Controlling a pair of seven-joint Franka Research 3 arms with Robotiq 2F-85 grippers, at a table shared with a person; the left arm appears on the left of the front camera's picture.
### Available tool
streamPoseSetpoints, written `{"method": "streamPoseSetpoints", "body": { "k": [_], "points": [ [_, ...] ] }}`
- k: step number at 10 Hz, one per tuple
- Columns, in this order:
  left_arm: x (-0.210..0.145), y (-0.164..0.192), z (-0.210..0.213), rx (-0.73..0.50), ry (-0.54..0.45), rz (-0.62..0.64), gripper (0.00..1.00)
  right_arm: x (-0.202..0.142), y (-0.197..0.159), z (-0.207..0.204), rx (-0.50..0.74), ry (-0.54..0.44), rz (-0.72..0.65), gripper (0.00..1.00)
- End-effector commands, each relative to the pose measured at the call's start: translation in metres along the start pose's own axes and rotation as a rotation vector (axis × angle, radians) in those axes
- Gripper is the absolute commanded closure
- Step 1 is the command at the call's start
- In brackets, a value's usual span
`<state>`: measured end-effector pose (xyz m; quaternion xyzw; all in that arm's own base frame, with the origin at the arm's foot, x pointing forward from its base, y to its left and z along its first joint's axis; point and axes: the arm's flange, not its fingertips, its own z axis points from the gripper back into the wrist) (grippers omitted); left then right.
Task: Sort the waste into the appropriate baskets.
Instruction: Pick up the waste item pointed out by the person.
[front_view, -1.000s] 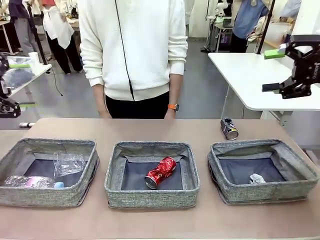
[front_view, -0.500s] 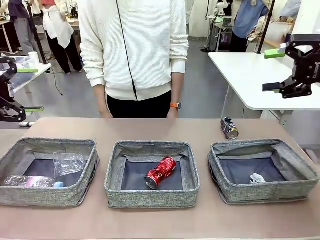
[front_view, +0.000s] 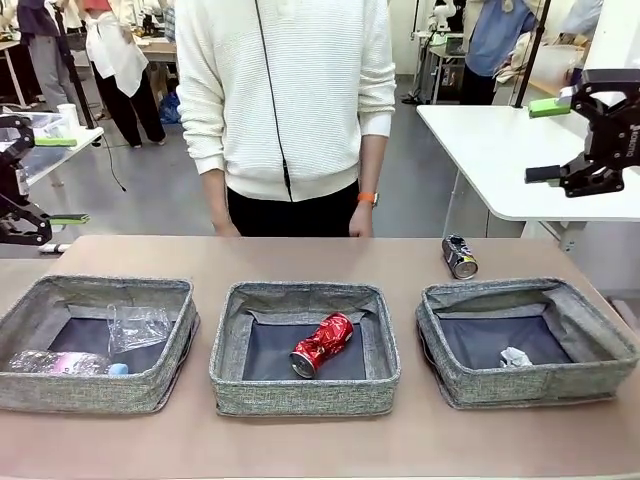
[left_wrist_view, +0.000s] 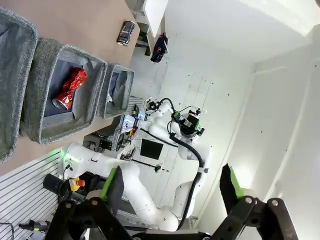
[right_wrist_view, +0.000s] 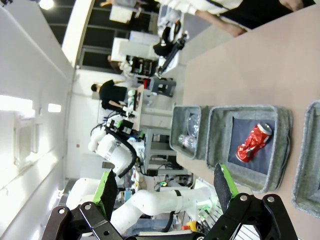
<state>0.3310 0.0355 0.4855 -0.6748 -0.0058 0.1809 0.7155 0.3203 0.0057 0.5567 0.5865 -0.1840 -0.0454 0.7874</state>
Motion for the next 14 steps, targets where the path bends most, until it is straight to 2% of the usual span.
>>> {"method": "streamPoseSetpoints", "body": {
  "k": [1,14],
  "points": [
    [0.0014,-0.0003,0.0038,-0.001,0.010,-0.015,0.00,0.0006,0.0032,-0.0005,0.000,0.001,-0.018,0.00],
    [0.0014,-0.0003,0.0038,-0.001,0.010,-0.015,0.00,0.0006,0.0032,-0.0005,0.000,0.001,-0.018,0.00]
  ]
}}
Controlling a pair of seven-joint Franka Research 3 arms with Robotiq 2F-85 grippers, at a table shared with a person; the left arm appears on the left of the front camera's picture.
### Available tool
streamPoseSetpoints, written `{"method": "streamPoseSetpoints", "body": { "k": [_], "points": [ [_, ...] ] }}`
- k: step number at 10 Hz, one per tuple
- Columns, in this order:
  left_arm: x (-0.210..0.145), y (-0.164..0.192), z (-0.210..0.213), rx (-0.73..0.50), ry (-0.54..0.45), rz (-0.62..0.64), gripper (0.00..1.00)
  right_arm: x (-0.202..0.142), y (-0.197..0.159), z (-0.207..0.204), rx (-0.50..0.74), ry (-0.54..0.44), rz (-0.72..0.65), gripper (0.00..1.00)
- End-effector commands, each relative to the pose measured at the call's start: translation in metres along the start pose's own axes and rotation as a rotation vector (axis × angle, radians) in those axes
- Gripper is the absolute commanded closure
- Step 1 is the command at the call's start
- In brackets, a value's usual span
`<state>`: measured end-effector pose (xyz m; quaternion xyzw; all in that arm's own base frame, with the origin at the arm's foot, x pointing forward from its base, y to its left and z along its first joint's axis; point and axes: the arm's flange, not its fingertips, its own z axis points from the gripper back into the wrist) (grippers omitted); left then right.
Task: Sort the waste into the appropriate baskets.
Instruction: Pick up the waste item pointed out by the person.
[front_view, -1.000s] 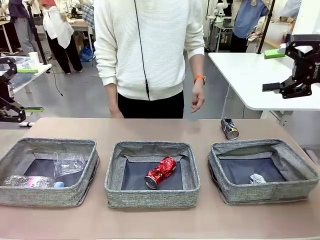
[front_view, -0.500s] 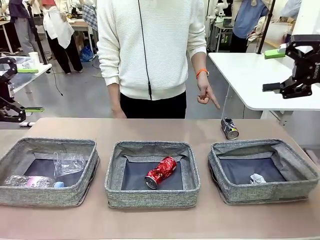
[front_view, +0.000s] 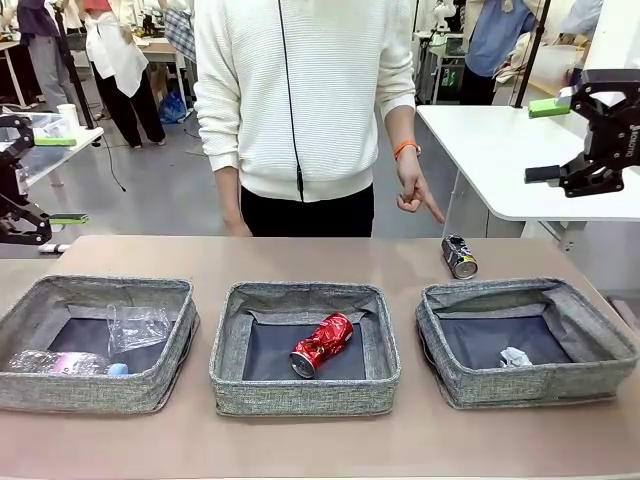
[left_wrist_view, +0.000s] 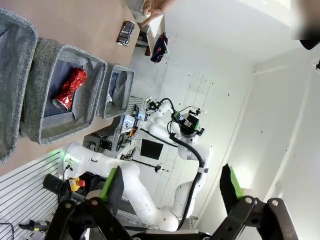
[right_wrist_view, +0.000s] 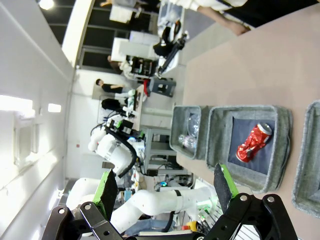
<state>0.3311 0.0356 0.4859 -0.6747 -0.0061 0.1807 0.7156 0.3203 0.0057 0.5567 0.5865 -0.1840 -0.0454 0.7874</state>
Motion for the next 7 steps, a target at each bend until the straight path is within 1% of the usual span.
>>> {"method": "streamPoseSetpoints", "body": {
  "k": [1,2,3,4,5,6,7],
  "points": [
    [0.001,0.000,0.004,-0.001,0.010,-0.015,0.00,0.000,0.000,0.000,0.000,0.000,0.000,0.00],
    [0.001,0.000,0.004,-0.001,0.010,-0.015,0.00,0.003,0.002,-0.018,-0.352,-0.008,0.173,0.00],
    [0.001,0.000,0.004,-0.001,0.010,-0.015,0.00,0.010,-0.005,-0.045,-1.017,-0.127,0.288,0.00],
    [0.001,0.000,0.004,-0.001,0.010,-0.015,0.00,0.012,-0.011,-0.061,-1.413,-0.063,0.460,0.00],
    [0.001,0.000,0.004,-0.001,0.010,-0.015,0.00,0.021,-0.017,-0.066,-1.666,-0.078,0.439,0.00],
    [0.001,0.000,0.004,-0.001,0.010,-0.015,0.00,0.026,-0.022,-0.066,-1.810,-0.091,0.425,0.00],
    [0.001,0.000,0.004,-0.001,0.010,-0.015,0.00,0.027,-0.020,-0.058,-1.915,-0.194,0.380,0.00]
  ]
}}
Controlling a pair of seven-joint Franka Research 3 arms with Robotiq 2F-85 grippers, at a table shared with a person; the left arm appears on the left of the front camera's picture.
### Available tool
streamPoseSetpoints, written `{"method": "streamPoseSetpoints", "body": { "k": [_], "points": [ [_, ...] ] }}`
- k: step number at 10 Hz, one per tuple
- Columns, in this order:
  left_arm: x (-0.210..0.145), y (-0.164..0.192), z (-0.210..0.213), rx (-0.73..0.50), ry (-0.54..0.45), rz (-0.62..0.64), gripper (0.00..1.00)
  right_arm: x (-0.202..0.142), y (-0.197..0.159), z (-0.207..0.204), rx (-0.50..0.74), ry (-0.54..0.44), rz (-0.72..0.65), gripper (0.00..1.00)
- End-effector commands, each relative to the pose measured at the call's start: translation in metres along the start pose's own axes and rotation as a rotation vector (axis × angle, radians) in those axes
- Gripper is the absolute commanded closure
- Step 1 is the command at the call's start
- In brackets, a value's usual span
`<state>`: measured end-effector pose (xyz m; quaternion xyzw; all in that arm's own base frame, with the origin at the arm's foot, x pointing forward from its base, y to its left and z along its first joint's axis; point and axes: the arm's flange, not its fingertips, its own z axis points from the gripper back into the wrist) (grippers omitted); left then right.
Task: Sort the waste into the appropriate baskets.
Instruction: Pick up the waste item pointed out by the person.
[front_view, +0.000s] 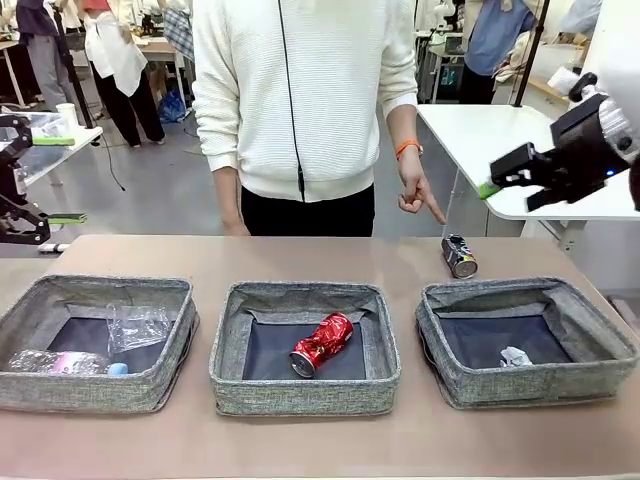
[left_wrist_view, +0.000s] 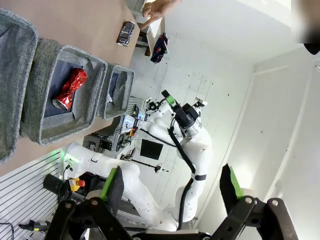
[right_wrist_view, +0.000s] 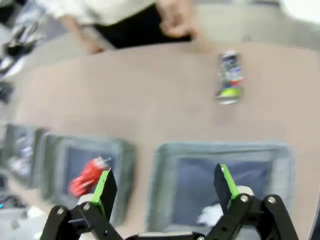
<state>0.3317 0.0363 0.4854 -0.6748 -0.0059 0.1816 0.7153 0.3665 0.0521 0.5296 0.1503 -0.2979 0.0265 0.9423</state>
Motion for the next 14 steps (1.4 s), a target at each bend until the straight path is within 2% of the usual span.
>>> {"method": "streamPoseSetpoints", "body": {
  "k": [1,2,3,4,5,7,8,10,12,14],
  "points": [
    [0.000,0.000,0.003,-0.001,0.011,-0.016,0.00,0.001,-0.011,0.024,-1.085,-0.023,-0.108,0.00],
    [0.000,0.000,0.003,-0.001,0.011,-0.016,0.00,0.000,0.000,0.000,0.000,0.000,0.000,0.00],
    [0.000,0.000,0.003,-0.001,0.011,-0.016,0.00,0.000,0.000,0.000,0.000,0.000,0.000,0.00],
    [0.000,0.000,0.003,-0.001,0.011,-0.016,0.00,0.005,-0.007,0.009,-0.158,-0.060,0.024,0.00],
    [0.000,0.000,0.003,-0.001,0.011,-0.016,0.00,0.022,-0.018,-0.026,-0.181,0.082,0.015,0.00],
    [0.000,0.000,0.003,-0.001,0.011,-0.016,0.00,0.053,-0.058,-0.074,-0.035,0.211,-0.052,0.00],
    [0.000,0.000,0.003,-0.001,0.011,-0.016,0.00,0.061,-0.075,-0.102,-0.059,0.276,-0.092,0.00],
    [0.000,0.000,0.003,-0.001,0.011,-0.016,0.00,0.066,-0.105,-0.159,-0.017,0.362,-0.142,0.00],
    [0.000,0.000,0.003,-0.001,0.011,-0.016,0.00,0.069,-0.116,-0.205,-0.045,0.384,-0.144,0.00],
    [0.000,0.000,0.003,-0.001,0.011,-0.016,0.00,0.070,-0.109,-0.241,-0.073,0.364,-0.119,0.00]
  ]
}}
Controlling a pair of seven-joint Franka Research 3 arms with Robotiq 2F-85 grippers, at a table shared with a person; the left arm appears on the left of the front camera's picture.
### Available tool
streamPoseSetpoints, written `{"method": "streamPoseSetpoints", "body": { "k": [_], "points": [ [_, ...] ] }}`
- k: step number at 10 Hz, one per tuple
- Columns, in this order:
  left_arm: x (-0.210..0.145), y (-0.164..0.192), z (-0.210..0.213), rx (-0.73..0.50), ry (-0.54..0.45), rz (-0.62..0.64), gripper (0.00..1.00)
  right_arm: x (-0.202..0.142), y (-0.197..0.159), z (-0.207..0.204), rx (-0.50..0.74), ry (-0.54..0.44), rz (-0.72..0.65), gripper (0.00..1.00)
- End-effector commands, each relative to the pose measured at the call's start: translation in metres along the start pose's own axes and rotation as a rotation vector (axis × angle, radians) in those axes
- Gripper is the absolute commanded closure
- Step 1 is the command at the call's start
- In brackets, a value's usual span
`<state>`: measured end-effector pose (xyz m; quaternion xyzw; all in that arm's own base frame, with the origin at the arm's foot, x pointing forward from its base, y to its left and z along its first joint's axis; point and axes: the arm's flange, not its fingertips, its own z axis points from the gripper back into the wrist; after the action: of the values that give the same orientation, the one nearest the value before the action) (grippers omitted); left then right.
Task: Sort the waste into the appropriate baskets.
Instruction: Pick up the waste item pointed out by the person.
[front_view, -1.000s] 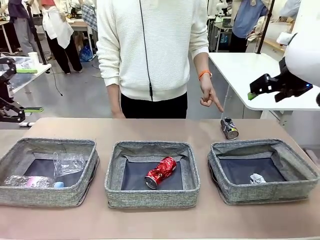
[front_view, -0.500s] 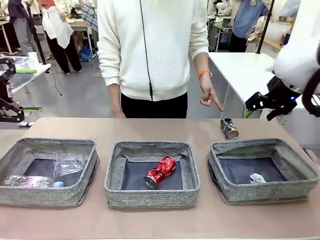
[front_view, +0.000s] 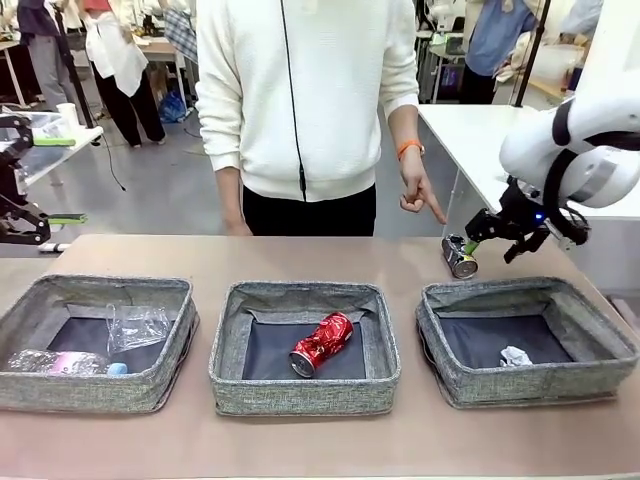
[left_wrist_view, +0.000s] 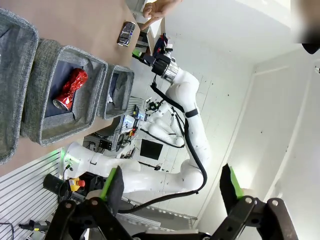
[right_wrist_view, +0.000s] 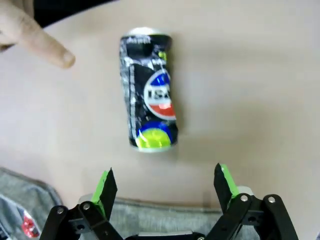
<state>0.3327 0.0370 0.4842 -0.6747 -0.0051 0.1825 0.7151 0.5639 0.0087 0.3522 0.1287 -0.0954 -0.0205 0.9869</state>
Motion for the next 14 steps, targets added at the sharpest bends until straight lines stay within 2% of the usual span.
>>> {"method": "streamPoseSetpoints", "body": {
  "k": [1,3,5,13,14],
  "points": [
    [-0.001,-0.001,0.003,-0.001,0.011,-0.019,0.00,0.011,0.016,-0.017,-0.037,-0.032,0.037,0.00],
    [-0.001,-0.001,0.003,-0.001,0.011,-0.019,0.00,0.017,0.023,-0.034,-0.101,-0.147,-0.006,0.00],
    [-0.001,-0.001,0.003,-0.001,0.011,-0.019,0.00,0.022,0.023,-0.045,-0.141,-0.196,-0.008,0.00],
    [-0.001,-0.001,0.003,-0.001,0.011,-0.019,0.00,0.024,0.026,-0.054,-0.136,-0.214,0.000,0.00],
    [-0.001,-0.001,0.003,-0.001,0.011,-0.019,0.00,0.024,0.027,-0.054,-0.135,-0.212,0.004,0.60]
  ]
}}
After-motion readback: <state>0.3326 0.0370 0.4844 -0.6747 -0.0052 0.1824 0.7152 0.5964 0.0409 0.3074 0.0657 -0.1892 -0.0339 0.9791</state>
